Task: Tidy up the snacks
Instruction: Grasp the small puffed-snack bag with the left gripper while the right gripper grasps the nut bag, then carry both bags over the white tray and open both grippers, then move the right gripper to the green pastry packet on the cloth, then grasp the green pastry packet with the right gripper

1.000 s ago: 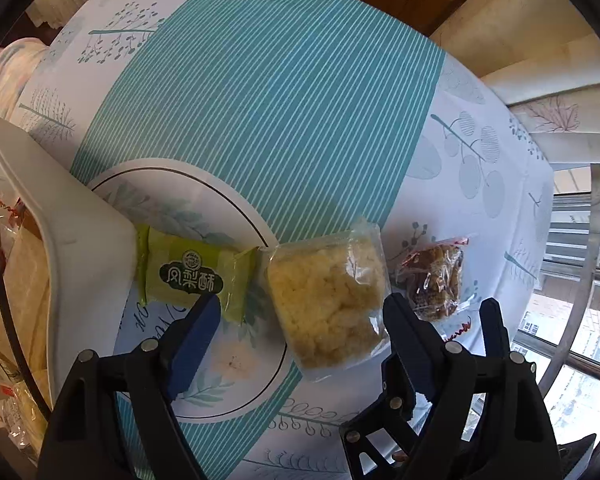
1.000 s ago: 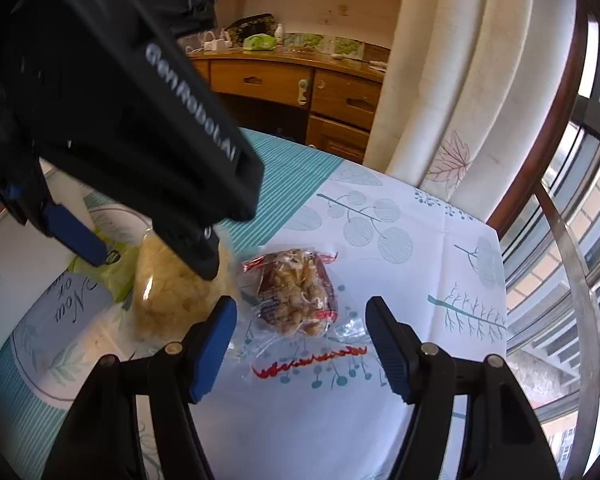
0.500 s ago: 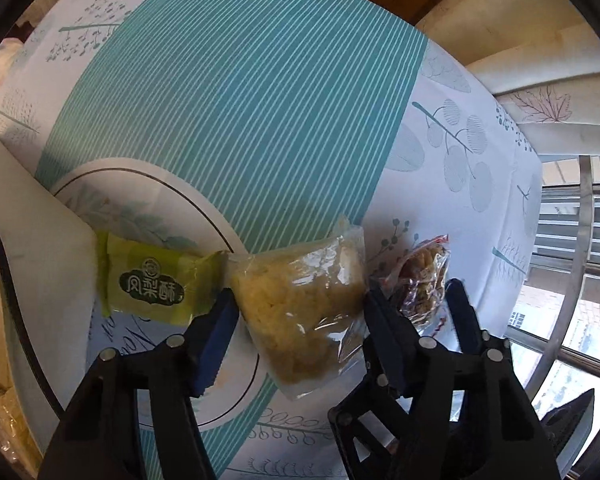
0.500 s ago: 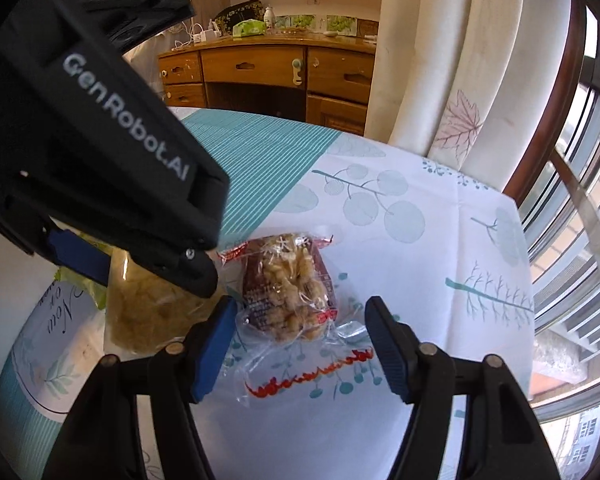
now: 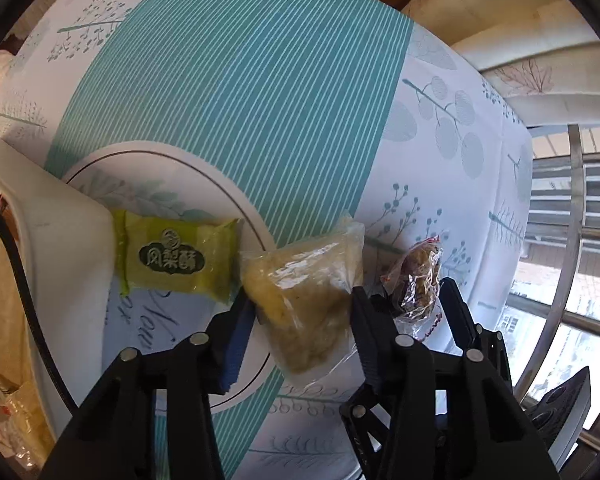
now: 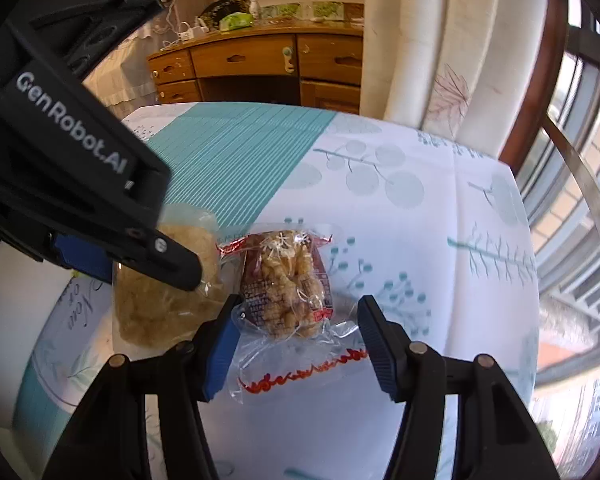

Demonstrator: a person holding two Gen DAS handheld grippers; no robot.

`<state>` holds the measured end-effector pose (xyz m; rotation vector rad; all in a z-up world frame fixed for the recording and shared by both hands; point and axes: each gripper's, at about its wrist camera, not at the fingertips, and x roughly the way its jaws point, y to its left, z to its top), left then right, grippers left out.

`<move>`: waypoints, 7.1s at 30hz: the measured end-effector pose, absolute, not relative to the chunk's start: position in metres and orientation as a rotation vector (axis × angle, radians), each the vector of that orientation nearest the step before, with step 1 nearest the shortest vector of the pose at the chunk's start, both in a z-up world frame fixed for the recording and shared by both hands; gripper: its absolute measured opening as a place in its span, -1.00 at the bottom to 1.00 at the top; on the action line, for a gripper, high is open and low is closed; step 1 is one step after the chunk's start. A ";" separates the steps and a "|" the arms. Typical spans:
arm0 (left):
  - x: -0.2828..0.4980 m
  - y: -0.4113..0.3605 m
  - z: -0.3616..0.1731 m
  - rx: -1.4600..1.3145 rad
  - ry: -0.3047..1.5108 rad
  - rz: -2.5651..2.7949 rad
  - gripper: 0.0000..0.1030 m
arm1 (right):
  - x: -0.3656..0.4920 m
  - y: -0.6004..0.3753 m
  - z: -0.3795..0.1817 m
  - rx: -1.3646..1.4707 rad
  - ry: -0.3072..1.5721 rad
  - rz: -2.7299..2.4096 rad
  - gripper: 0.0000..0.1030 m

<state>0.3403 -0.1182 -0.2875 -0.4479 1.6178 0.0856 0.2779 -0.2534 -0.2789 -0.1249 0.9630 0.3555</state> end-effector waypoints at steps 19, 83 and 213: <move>0.259 -0.091 -0.232 -0.402 1.636 -0.001 -0.19 | 0.209 -0.249 -0.243 -0.032 1.042 0.305 0.14; 0.113 0.169 -0.068 -0.283 1.058 -0.308 -0.01 | 0.124 0.008 -0.147 0.196 0.893 0.399 0.28; 0.103 0.071 -0.120 -0.210 1.235 0.354 0.58 | 0.198 -0.102 -0.255 -0.316 1.151 0.487 -0.20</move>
